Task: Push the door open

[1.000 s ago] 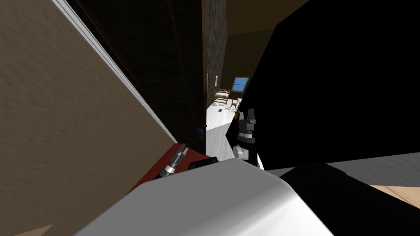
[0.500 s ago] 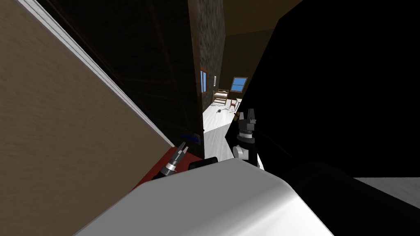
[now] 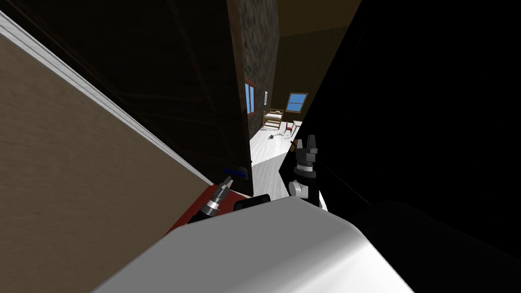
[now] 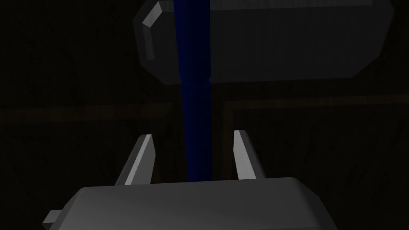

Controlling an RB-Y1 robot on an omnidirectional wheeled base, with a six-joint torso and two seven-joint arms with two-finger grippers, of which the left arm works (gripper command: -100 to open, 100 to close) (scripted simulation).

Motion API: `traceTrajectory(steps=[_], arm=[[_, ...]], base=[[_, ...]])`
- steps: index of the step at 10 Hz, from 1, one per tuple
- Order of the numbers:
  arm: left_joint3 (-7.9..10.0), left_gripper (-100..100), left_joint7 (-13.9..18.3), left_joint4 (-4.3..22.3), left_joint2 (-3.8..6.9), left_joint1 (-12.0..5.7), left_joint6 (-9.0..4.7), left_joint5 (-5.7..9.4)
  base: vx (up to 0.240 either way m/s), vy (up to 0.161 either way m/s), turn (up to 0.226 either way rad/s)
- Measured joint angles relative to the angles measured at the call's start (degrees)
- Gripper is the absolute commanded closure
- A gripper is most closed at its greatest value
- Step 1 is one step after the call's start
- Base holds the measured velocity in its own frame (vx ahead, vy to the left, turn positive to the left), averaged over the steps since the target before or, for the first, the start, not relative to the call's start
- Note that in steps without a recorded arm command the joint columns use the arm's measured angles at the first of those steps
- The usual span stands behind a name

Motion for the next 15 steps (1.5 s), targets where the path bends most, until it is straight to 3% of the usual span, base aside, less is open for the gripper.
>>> traceTrajectory(steps=[4, 5, 8, 15], arm=[[-0.01, 100, -0.01, 0.00, 0.03, 0.04, -0.04, 0.00], [-0.01, -100, -0.01, 0.00, 0.03, 0.04, -0.04, 0.00], [1.81, -100, -0.16, 0.08, -0.27, 0.64, 0.68, 0.60], [3.68, -100, 0.68, 1.93, -2.56, -1.79, 3.10, 0.59]], base=[[-0.014, 0.008, -0.001], [-0.110, -0.061, 0.209], [-0.052, -0.067, 0.085], [0.150, -0.084, -0.029]])
